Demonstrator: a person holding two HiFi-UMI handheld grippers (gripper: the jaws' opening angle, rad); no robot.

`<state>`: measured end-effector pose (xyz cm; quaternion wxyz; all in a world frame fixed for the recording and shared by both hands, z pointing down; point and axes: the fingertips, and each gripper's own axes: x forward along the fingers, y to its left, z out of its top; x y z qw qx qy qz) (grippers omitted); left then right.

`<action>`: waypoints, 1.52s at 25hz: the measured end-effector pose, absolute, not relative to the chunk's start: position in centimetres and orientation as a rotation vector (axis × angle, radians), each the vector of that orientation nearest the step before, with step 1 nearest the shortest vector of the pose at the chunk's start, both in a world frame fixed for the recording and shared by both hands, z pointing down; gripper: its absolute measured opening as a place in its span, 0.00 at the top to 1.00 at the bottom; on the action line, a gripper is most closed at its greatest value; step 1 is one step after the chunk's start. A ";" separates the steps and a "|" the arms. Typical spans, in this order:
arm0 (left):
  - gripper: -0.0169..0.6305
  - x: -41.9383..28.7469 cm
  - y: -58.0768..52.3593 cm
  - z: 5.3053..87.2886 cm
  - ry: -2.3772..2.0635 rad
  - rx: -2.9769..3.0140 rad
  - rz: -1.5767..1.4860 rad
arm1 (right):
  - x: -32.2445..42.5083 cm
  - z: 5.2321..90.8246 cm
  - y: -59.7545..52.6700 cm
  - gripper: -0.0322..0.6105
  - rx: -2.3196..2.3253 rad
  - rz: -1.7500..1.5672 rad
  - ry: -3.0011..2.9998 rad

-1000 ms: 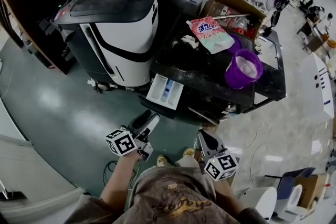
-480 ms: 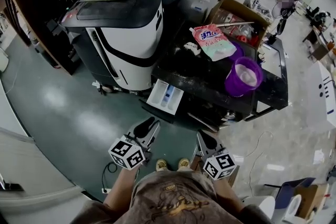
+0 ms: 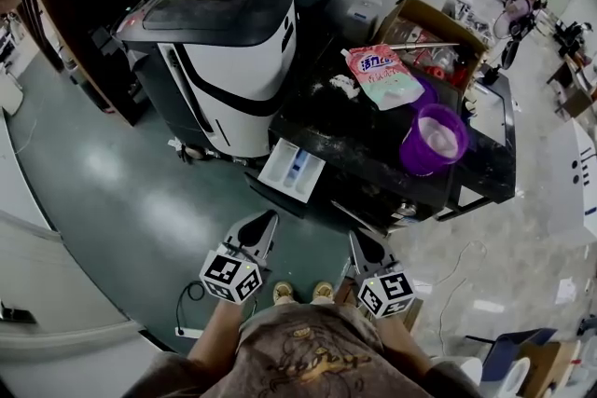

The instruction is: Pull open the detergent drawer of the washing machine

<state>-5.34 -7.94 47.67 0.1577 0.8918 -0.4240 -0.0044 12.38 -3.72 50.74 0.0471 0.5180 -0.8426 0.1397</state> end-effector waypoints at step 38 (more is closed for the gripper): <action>0.94 -3.6 -6.1 48.4 -1.286 2.482 -0.042 | 14.8 50.0 -2.8 0.95 1.594 0.374 -2.568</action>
